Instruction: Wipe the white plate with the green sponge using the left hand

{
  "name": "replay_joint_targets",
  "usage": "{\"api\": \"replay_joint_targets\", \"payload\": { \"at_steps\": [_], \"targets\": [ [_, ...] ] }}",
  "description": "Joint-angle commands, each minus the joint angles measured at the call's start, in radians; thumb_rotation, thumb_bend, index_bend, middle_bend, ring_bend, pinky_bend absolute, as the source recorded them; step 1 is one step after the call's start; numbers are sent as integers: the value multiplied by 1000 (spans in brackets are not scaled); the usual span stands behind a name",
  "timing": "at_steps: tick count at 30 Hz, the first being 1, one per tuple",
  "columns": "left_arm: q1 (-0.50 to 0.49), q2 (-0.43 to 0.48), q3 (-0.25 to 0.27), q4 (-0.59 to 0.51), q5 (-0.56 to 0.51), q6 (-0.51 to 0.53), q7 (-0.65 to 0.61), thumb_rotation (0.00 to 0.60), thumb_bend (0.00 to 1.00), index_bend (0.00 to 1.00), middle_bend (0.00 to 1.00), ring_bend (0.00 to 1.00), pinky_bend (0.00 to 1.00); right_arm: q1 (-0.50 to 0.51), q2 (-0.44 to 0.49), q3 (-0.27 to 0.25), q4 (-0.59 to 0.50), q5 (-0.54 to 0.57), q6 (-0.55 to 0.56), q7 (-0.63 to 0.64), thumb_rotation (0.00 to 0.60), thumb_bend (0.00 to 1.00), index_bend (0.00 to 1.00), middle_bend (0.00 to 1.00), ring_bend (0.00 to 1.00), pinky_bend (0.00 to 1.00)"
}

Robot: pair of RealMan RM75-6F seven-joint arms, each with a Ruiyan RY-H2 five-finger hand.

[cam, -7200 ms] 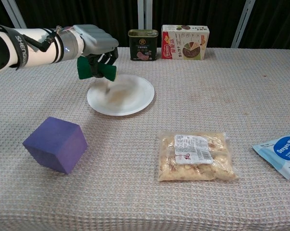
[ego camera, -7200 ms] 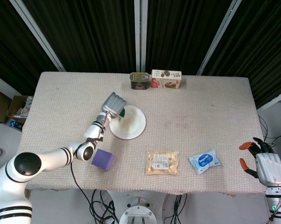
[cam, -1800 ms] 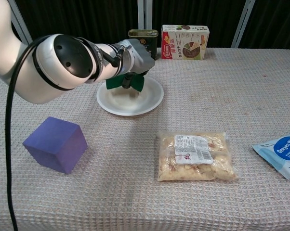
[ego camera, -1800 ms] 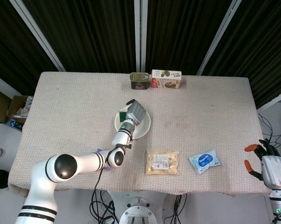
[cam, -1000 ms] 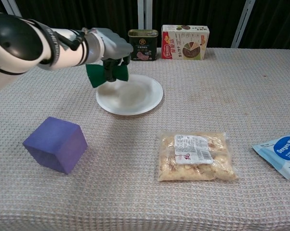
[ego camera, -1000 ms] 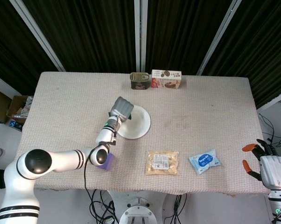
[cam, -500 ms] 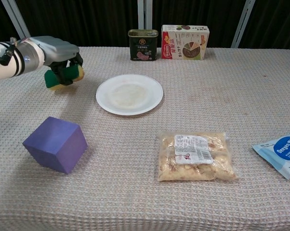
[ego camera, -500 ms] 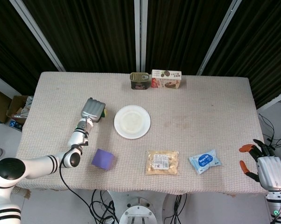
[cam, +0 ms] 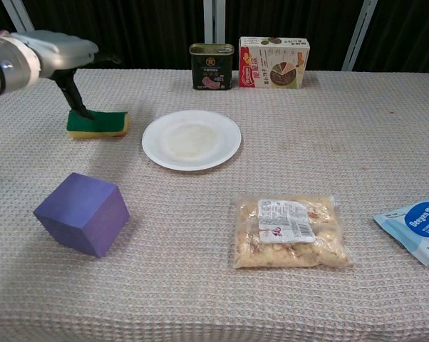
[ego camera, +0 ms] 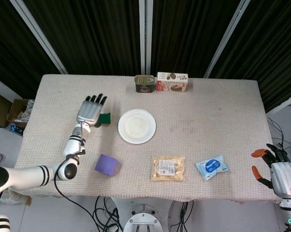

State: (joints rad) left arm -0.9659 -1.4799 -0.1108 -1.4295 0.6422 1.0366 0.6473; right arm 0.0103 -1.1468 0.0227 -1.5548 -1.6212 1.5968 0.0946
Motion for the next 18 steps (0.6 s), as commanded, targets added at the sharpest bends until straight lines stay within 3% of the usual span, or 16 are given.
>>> {"api": "replay_joint_targets", "payload": {
  "at_steps": [1,8,18],
  "targets": [
    [156,150,14,-126,235,214,-177,600,111,79,75,112,154,3,9,3,5,6,-5,19,600,259,404,340,159,241],
    [388,292,122,-165,486,419,-419,600,97,164,126,127,151,8,7,8,28,17,-13,76,600,258,403,339,159,241],
    [662,287,252,-139,684,640,-509,600,92,171,131,126,151,28,10,2,20,4,-42,90,600,259,394,328,159,244]
  ]
}}
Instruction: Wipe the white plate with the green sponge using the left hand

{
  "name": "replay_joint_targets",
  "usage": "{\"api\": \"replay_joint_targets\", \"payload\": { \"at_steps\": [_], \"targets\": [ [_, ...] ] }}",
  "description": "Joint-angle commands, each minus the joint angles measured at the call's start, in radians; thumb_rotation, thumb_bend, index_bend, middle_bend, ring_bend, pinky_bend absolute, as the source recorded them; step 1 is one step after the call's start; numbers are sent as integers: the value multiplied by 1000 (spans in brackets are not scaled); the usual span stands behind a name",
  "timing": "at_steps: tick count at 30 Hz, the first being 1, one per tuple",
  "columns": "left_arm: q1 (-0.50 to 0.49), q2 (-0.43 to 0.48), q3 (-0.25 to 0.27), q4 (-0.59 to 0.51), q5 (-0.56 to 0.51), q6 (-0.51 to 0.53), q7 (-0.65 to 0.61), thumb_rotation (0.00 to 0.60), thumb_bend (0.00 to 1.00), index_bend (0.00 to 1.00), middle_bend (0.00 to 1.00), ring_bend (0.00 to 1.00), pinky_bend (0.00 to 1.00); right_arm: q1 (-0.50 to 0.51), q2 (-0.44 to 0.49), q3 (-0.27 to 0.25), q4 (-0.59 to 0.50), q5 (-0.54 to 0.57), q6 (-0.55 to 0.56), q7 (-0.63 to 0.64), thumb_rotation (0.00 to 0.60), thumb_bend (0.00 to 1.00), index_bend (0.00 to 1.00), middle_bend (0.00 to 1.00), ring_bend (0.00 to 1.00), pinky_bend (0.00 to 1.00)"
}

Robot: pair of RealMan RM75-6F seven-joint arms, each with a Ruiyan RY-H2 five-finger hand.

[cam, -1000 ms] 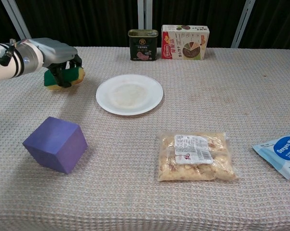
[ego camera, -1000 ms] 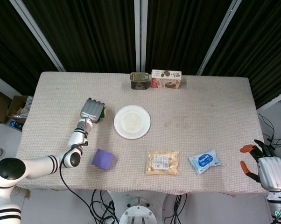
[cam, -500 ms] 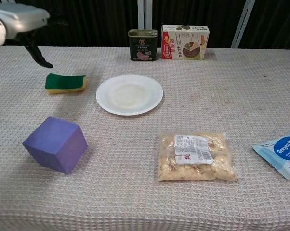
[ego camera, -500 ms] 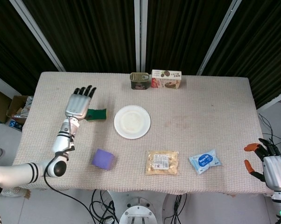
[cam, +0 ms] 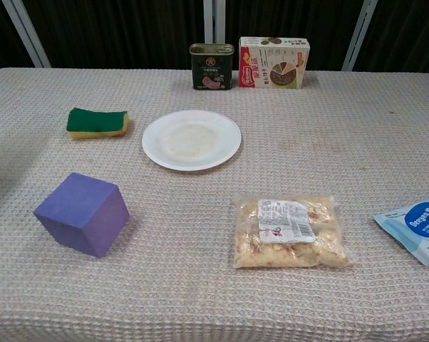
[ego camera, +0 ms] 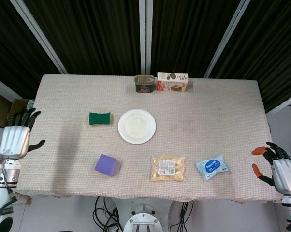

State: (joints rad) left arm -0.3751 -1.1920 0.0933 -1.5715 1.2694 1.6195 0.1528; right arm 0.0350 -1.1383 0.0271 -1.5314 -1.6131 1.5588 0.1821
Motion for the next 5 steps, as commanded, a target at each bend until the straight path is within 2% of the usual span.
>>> {"api": "replay_joint_targets", "payload": {
  "at_steps": [1,5],
  "targets": [
    [88,-5,55,4,72,70,-12,600,92,171,135,126,150,5,2,-3,-5,-6,-6,5,600,259,393,327,159,243],
    [162,-24,78,9,118,111,-9,600,93,171,138,126,149,25,-10,-12,-6,-20,-37,9,600,259,391,324,159,232]
  ]
}}
